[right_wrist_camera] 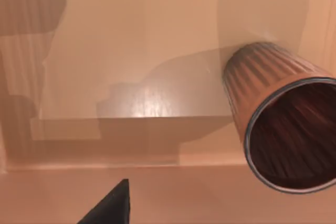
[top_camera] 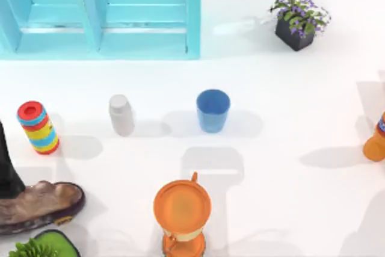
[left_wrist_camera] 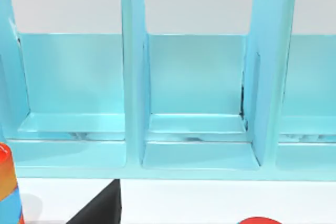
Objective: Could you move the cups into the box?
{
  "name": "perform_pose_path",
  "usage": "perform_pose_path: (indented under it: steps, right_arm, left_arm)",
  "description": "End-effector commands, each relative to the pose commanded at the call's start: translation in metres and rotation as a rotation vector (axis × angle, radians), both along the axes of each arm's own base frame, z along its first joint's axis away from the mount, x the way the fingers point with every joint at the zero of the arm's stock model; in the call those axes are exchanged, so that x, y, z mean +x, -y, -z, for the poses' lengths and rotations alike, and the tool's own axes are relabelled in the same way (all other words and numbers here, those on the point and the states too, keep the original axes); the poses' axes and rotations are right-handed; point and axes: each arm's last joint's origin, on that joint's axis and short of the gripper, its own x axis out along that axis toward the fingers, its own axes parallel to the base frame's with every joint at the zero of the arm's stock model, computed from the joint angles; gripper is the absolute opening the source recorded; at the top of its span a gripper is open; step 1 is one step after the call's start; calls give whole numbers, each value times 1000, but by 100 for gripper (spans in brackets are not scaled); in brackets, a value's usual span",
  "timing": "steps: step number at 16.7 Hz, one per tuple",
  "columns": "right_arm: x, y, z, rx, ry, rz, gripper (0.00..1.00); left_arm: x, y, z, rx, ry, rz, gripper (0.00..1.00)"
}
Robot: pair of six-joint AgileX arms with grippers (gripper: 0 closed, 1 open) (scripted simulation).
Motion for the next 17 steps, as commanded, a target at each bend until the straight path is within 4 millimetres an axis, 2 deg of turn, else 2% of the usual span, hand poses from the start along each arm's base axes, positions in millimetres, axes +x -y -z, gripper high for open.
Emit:
perform_pose_path:
  steps: [4,6,8,11,13,15,17]
  right_arm:
    - [0,0,-1,0,0,0,100]
    - [1,2,-9,3,-2,6,100]
    - [3,5,-27,7,-5,12,100]
    - [4,5,-69,4,-2,8,100]
    - [2,2,-89,2,-2,3,100]
    - [0,0,-99,0,0,0,100]
    - [0,0,-100,0,0,0,100]
  left_arm:
    - [0,0,0,0,0,0,100]
    - [0,0,0,0,0,0,100]
    - [0,0,0,0,0,0,100]
    - [0,0,0,0,0,0,100]
    - [0,0,0,0,0,0,100]
    - [0,0,0,0,0,0,100]
    - [0,0,0,0,0,0,100]
